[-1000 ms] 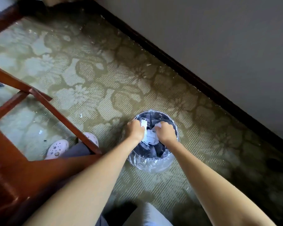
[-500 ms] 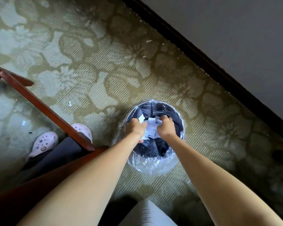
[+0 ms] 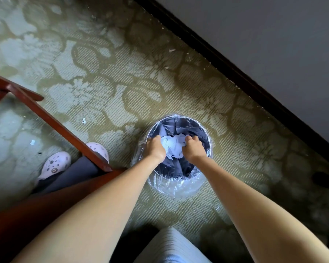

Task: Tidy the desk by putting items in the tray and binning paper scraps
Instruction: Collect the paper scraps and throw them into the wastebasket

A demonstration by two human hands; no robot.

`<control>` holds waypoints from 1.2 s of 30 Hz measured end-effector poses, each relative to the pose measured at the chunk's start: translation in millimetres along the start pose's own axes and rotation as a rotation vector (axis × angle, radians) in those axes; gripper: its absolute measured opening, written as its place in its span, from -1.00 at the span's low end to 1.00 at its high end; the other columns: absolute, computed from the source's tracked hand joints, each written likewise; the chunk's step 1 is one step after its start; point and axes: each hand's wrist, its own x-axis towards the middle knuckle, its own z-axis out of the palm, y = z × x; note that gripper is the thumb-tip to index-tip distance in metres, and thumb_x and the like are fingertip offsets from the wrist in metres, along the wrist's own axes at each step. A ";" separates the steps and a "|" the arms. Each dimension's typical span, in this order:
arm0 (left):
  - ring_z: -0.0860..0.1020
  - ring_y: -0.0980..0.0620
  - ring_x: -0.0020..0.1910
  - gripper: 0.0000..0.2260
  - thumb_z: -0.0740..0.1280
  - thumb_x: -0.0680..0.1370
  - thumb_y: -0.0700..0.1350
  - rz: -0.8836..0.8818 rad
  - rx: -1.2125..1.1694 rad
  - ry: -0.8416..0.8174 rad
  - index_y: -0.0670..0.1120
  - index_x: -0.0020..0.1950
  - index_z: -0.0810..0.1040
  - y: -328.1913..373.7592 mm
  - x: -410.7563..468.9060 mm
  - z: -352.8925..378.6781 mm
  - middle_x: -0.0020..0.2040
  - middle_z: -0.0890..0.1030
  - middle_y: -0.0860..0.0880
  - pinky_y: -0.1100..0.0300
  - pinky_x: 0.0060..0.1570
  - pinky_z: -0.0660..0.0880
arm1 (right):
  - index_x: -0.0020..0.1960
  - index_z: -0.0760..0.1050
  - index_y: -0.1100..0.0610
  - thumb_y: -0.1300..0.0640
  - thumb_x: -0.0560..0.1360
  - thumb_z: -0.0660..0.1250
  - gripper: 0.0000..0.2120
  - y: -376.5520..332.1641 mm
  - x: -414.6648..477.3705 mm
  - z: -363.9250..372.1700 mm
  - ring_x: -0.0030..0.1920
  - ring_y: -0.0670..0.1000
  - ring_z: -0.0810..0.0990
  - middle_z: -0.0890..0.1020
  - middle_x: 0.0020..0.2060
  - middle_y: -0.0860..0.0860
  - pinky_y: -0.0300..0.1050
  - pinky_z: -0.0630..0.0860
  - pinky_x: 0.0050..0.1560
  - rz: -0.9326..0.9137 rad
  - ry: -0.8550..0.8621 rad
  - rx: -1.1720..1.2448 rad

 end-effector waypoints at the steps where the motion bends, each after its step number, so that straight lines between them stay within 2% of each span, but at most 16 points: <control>1: 0.35 -0.18 0.36 -0.57 0.09 0.56 -0.41 0.017 0.047 -0.025 -0.17 0.41 0.31 -1.4 -7.9 -4.6 0.41 0.32 -0.22 0.07 0.25 0.38 | 0.41 0.19 0.25 0.27 0.56 0.08 -0.58 -1.5 -8.1 -2.5 0.36 0.25 0.28 0.24 0.38 0.22 0.13 0.34 0.32 -0.019 0.001 -0.050; 4: 0.24 -0.18 0.43 -0.54 0.07 0.55 -0.41 0.038 0.161 -0.033 -0.18 0.44 0.27 -1.0 -36.1 -23.8 0.47 0.20 -0.20 0.00 0.38 0.28 | 0.38 0.22 0.25 0.23 0.56 0.11 -0.61 -9.6 -35.5 -17.1 0.38 0.23 0.25 0.30 0.34 0.21 0.12 0.25 0.36 -0.091 0.065 -0.218; 7: 0.36 -0.19 0.32 -0.65 0.04 0.57 -0.36 0.061 0.214 0.081 -0.20 0.33 0.36 6.1 -77.2 -54.4 0.39 0.31 -0.16 -0.09 0.30 0.32 | 0.34 0.27 0.25 0.23 0.54 0.11 -0.63 -23.7 -72.5 -41.1 0.38 0.23 0.27 0.34 0.33 0.22 0.11 0.20 0.40 -0.162 0.151 -0.337; 10: 0.46 -0.18 0.16 -0.72 0.12 0.53 -0.39 0.164 0.322 0.270 -0.25 0.22 0.42 22.2 -125.8 -93.7 0.24 0.43 -0.21 -0.02 0.12 0.42 | 0.31 0.32 0.25 0.21 0.52 0.12 -0.63 -45.3 -115.8 -71.9 0.34 0.24 0.34 0.39 0.30 0.22 0.10 0.21 0.37 -0.251 0.264 -0.398; 17: 0.44 -0.22 0.26 -0.71 0.09 0.59 -0.30 0.255 0.403 0.741 -0.20 0.28 0.42 43.2 -281.0 -193.7 0.26 0.46 -0.21 -0.02 0.15 0.42 | 0.23 0.38 0.26 0.21 0.52 0.14 -0.70 -114.4 -258.0 -147.6 0.22 0.26 0.46 0.47 0.19 0.22 0.06 0.36 0.21 -0.548 0.687 -0.441; 19: 0.45 -0.22 0.24 -0.73 0.11 0.59 -0.28 0.241 0.403 0.871 -0.19 0.27 0.41 28.6 -321.9 -213.7 0.24 0.47 -0.21 -0.02 0.12 0.43 | 0.18 0.39 0.28 0.23 0.52 0.14 -0.74 -133.0 -301.3 -156.9 0.17 0.26 0.48 0.48 0.15 0.23 0.04 0.38 0.17 -0.639 0.802 -0.436; 23: 0.45 -0.24 0.24 -0.75 0.11 0.58 -0.30 0.159 0.342 0.997 -0.20 0.22 0.44 -30.5 -395.4 -240.3 0.23 0.48 -0.23 -0.03 0.11 0.42 | 0.09 0.43 0.28 0.27 0.50 0.16 -0.80 -172.9 -377.9 -142.5 0.09 0.26 0.50 0.50 0.09 0.23 0.04 0.36 0.16 -0.834 0.958 -0.398; 27: 0.43 -0.28 0.25 -0.71 0.07 0.59 -0.28 0.030 0.249 1.140 -0.18 0.27 0.43 -119.2 -447.9 -263.2 0.25 0.48 -0.25 -0.06 0.16 0.40 | -0.14 0.53 0.31 0.31 0.35 0.21 -0.85 -229.1 -429.4 -92.3 -0.23 0.30 0.58 0.58 -0.18 0.27 0.01 0.47 -0.16 -1.062 1.117 -0.277; 31: 0.44 -0.25 0.25 -0.71 0.06 0.61 -0.25 -0.117 0.116 1.168 -0.13 0.30 0.40 -202.4 -467.4 -277.2 0.26 0.48 -0.21 -0.04 0.17 0.41 | -0.21 0.53 0.30 0.35 0.33 0.30 -0.94 -289.2 -468.5 -35.5 -0.30 0.29 0.57 0.58 -0.25 0.24 0.00 0.47 -0.28 -1.206 1.071 -0.218; 36: 0.45 -0.20 0.26 -0.68 0.05 0.63 -0.21 -0.242 -0.042 1.160 -0.12 0.38 0.33 -283.7 -475.9 -286.3 0.29 0.47 -0.16 -0.03 0.20 0.43 | 0.05 0.48 0.27 0.28 0.51 0.13 -0.80 -359.6 -499.5 21.8 0.02 0.27 0.52 0.52 0.05 0.19 0.03 0.43 -0.09 -1.282 0.770 -0.279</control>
